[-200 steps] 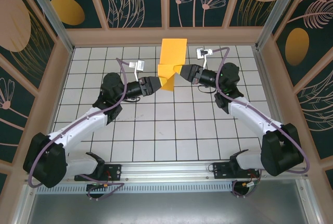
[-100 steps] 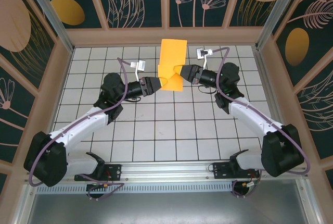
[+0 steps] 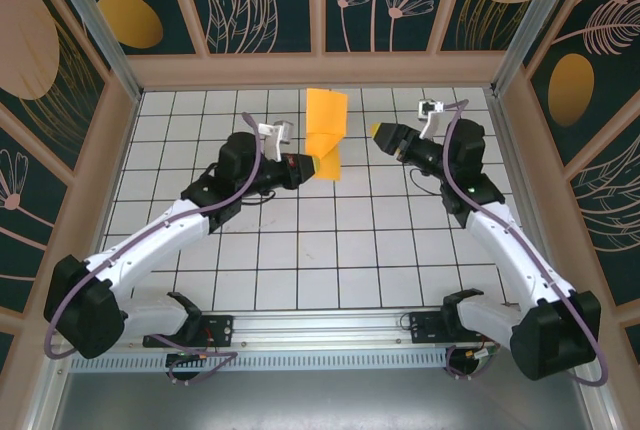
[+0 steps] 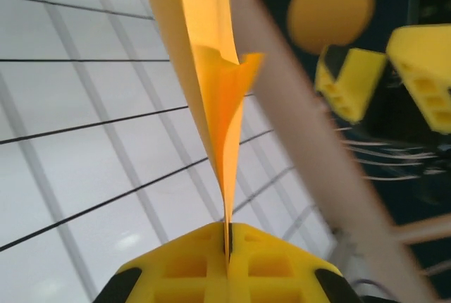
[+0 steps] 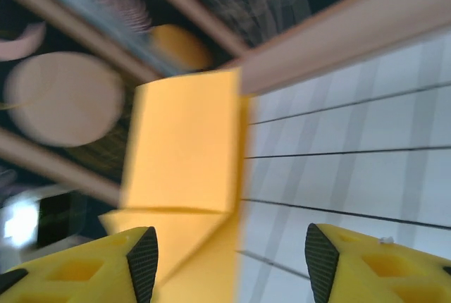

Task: Fold a paper plane with a square sheet of paper (fold left side to right side)
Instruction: Turn over the paper at the center of the table.

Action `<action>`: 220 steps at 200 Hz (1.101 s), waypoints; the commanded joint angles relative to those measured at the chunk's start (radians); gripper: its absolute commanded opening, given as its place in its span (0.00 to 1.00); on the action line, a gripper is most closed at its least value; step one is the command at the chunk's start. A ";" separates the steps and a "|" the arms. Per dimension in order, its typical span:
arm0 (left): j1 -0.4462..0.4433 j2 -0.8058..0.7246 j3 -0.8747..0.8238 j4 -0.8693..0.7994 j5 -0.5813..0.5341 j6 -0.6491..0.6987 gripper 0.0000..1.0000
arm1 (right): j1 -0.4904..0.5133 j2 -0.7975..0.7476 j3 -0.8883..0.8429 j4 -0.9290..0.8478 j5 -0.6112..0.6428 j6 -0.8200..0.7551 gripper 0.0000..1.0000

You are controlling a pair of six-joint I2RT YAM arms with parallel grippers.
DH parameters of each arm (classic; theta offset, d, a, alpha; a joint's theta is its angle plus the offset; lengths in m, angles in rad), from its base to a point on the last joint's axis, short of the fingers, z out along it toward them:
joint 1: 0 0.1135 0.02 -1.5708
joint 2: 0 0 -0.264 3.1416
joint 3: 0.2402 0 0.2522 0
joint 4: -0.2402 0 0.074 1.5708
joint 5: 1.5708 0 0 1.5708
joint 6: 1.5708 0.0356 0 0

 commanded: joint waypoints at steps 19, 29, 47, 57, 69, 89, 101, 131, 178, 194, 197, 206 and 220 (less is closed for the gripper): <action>-0.142 0.102 0.174 -0.633 -0.670 0.077 0.00 | -0.024 -0.027 0.013 -0.419 0.440 -0.167 0.62; -0.184 0.157 0.227 -0.756 -0.781 0.032 0.00 | -0.027 -0.038 -0.008 -0.417 0.454 -0.168 0.62; -0.254 0.277 0.332 -0.971 -0.930 -0.057 0.00 | -0.034 -0.051 -0.037 -0.402 0.455 -0.166 0.62; -0.290 0.358 0.396 -1.075 -0.983 -0.105 0.00 | -0.037 -0.053 -0.049 -0.395 0.451 -0.163 0.62; -0.320 0.458 0.469 -1.180 -1.021 -0.148 0.00 | -0.040 -0.054 -0.059 -0.388 0.443 -0.158 0.62; -0.340 0.604 0.555 -1.262 -1.038 -0.184 0.00 | -0.041 -0.065 -0.079 -0.372 0.423 -0.150 0.62; -0.340 0.655 0.585 -1.252 -1.015 -0.176 0.00 | -0.043 -0.077 -0.089 -0.363 0.411 -0.147 0.62; -0.340 0.799 0.670 -1.214 -0.967 -0.125 0.00 | -0.046 -0.102 -0.109 -0.356 0.389 -0.140 0.62; -0.340 1.007 0.814 -1.169 -0.837 -0.048 0.02 | -0.050 -0.115 -0.133 -0.362 0.380 -0.148 0.62; -0.340 1.061 0.861 -1.178 -0.793 -0.031 0.08 | -0.054 -0.115 -0.145 -0.365 0.384 -0.150 0.62; -0.340 1.069 0.873 -1.180 -0.784 -0.028 0.10 | -0.055 -0.113 -0.146 -0.366 0.383 -0.150 0.63; -0.339 1.090 0.904 -1.181 -0.759 -0.018 0.15 | -0.059 -0.113 -0.154 -0.367 0.382 -0.149 0.63; -0.339 1.108 0.959 -1.172 -0.719 0.005 0.24 | -0.064 -0.108 -0.161 -0.369 0.379 -0.148 0.63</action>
